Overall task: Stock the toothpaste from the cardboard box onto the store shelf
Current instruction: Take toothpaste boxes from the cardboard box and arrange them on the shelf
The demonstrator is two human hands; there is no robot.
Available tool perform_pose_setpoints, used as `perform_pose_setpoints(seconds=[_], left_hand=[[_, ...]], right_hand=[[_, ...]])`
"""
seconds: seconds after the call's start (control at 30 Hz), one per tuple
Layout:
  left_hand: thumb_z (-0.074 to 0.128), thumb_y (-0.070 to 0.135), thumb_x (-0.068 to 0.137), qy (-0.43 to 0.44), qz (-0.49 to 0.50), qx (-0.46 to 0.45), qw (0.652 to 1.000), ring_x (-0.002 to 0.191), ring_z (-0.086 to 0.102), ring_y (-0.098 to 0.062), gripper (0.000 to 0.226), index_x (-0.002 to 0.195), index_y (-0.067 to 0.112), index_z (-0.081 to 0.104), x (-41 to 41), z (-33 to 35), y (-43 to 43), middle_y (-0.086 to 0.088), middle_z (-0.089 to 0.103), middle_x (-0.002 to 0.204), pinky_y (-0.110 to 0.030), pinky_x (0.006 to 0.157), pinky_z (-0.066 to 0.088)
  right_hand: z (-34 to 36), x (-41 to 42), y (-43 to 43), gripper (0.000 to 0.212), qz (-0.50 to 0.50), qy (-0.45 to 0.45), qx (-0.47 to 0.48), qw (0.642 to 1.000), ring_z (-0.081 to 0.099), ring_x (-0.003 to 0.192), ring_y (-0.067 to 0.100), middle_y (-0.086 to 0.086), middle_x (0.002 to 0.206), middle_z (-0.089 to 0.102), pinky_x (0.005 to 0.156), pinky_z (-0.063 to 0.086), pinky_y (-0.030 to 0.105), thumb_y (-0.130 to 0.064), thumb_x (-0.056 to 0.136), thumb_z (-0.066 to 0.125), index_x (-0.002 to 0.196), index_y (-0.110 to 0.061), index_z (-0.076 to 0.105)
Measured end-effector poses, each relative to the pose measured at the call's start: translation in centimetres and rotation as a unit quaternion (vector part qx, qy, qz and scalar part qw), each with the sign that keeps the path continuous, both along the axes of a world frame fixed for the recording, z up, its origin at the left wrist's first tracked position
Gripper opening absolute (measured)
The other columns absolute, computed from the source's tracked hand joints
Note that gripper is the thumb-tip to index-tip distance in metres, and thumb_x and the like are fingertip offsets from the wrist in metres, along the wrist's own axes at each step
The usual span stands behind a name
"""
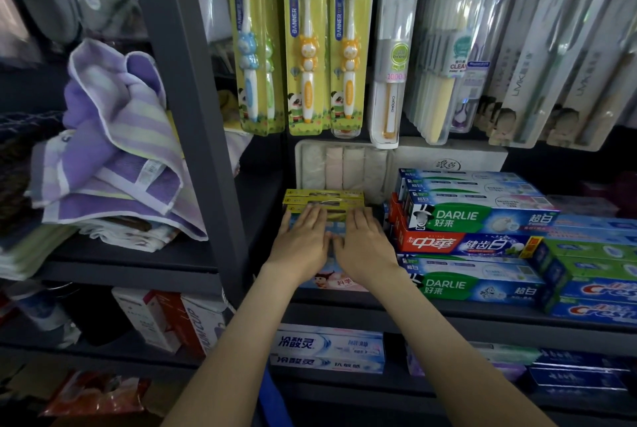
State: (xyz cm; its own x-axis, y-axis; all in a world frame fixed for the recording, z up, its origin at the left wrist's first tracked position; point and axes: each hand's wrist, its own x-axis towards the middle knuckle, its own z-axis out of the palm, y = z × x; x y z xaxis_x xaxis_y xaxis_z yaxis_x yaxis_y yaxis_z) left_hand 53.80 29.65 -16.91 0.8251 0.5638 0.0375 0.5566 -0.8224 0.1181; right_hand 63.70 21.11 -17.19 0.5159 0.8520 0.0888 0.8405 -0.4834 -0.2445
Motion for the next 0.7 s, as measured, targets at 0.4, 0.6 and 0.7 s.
perform_pose_setpoints(seconds=[0.4,0.6,0.7], left_hand=[[0.013,0.033,0.106,0.006,0.021,-0.014,1.000,0.148,-0.009,-0.010,0.054,0.155,0.013,-0.001,-0.5,0.6,0.8,0.000,-0.008,0.162,-0.039,0.120,-0.008],[0.012,0.034,0.106,-0.002,0.016,-0.013,1.000,0.147,-0.012,-0.010,0.055,0.155,0.014,-0.003,-0.9,0.4,0.5,0.001,-0.012,0.162,-0.038,0.119,-0.011],[0.013,0.033,0.106,-0.034,0.002,-0.013,0.999,0.148,-0.010,-0.010,0.054,0.155,0.014,0.001,-1.8,0.0,-1.0,0.000,-0.008,0.162,-0.038,0.120,-0.008]], right_hand=[[-0.3,-0.1,0.5,0.062,0.039,0.010,0.017,0.999,0.000,0.148,0.019,0.011,0.161,0.003,0.119,-0.001,0.031,-0.035,0.103,0.026,0.153,-0.005,0.005],[-0.3,-1.2,-1.6,0.064,0.027,-0.018,0.065,0.997,0.001,0.148,0.021,0.012,0.160,0.004,0.119,-0.002,0.031,-0.035,0.102,0.029,0.152,-0.004,0.003],[-1.1,-2.7,-4.6,0.066,0.006,0.019,0.112,0.994,-0.001,0.147,0.022,0.013,0.160,0.001,0.118,-0.002,0.030,-0.035,0.102,0.032,0.151,-0.003,0.003]])
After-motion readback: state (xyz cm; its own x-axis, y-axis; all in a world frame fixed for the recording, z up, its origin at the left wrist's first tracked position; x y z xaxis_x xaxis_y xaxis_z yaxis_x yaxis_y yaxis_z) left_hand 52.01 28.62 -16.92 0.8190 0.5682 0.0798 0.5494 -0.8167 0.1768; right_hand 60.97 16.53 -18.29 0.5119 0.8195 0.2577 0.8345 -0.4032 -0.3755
